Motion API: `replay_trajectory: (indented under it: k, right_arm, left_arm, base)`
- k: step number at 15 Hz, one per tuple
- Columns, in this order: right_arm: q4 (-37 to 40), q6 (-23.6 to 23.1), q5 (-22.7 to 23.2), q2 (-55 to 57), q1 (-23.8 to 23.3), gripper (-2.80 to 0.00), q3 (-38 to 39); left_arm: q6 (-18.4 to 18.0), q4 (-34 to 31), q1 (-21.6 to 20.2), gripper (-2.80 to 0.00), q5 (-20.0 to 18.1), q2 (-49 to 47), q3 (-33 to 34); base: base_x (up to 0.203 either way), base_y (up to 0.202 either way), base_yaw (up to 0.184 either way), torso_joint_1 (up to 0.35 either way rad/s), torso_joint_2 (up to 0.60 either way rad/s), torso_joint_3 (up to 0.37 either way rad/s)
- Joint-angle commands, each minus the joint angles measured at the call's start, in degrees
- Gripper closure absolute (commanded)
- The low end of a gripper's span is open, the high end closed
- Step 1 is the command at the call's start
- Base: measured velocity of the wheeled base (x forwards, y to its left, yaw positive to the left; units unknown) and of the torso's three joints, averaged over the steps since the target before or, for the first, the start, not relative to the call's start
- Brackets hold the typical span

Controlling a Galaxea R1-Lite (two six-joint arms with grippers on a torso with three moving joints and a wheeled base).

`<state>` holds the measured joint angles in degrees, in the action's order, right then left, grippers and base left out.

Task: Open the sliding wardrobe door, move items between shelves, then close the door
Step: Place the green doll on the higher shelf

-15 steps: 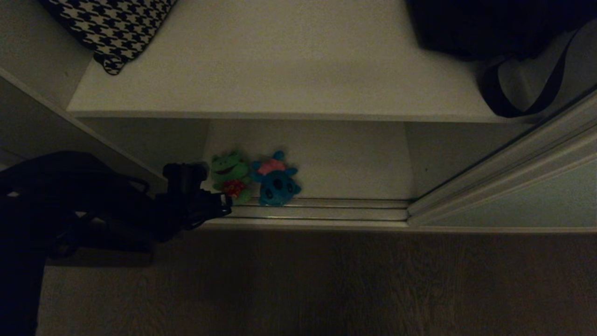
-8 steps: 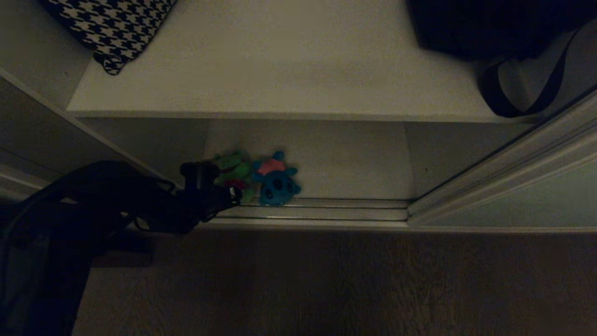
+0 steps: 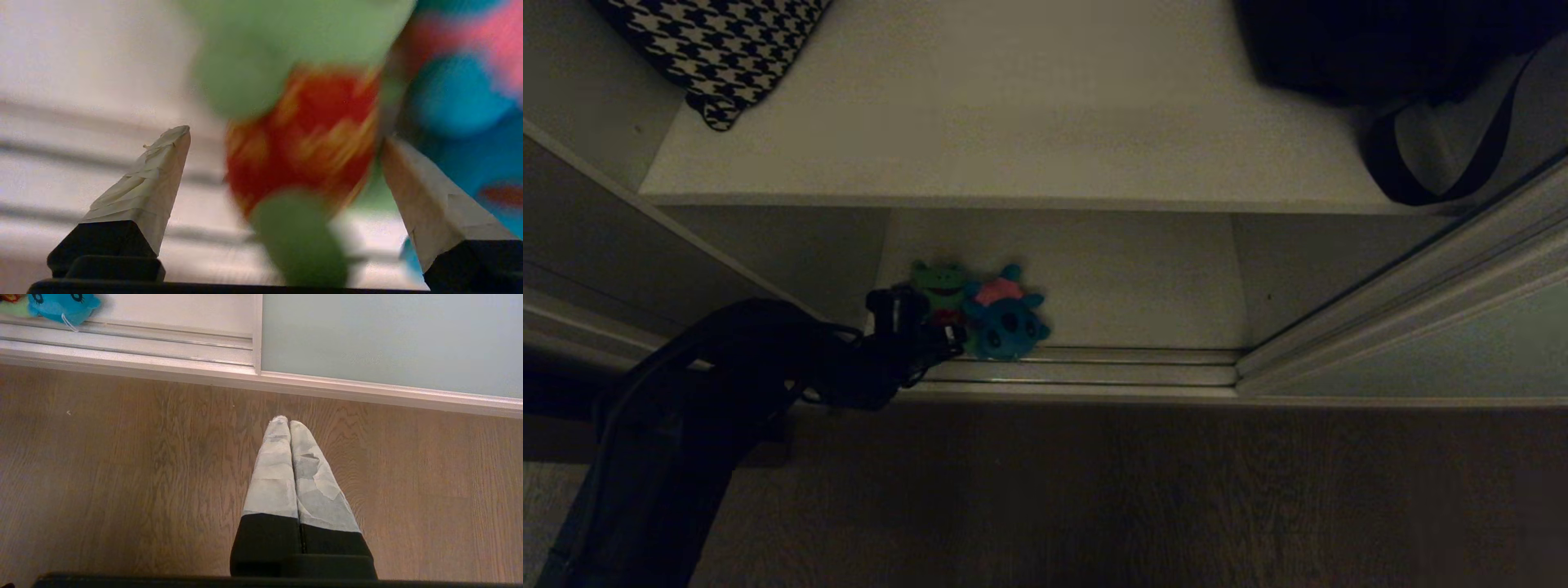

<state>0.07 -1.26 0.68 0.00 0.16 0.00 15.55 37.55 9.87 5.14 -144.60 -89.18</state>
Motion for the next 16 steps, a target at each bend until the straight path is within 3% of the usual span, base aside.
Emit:
replay_trajectory:
  k: [1, 2, 11, 13, 16]
  right_arm:
    - [0.0, -0.1, 0.0, -0.2, 0.0, 0.00, 0.0]
    - [0.0, -0.1, 0.0, -0.2, 0.0, 0.00, 0.0]
    - [0.0, -0.1, 0.0, -0.2, 0.0, 0.00, 0.0]
    - [-0.1, -0.1, 0.0, -0.2, 0.0, 0.00, 0.0]
    - [0.0, -0.1, 0.0, -0.2, 0.0, 0.00, 0.0]
  left_arm:
    - [0.3, 2.1, 0.2, -2.80, 0.1, -0.9, -1.5]
    - [0.4, 2.6, 0.4, 0.00, 0.4, -1.1, -1.9]
    - [0.6, 2.8, 0.5, 0.00, 0.2, -2.3, -3.4]
    - [0.0, 2.7, 0.5, 0.00, 0.1, 0.4, -1.0]
    - [-0.4, 2.1, 0.5, 0.00, -0.6, 9.8, 8.0]
  base:
    - [0.000, 0.000, 0.000, 0.000, 0.00, 0.000]
    - [0.000, 0.000, 0.000, 0.000, 0.00, 0.000]
    - [0.000, 0.000, 0.000, 0.000, 0.00, 0.000]
    - [0.000, 0.000, 0.000, 0.000, 0.00, 0.000]
    - [0.000, 0.000, 0.000, 0.000, 0.00, 0.000]
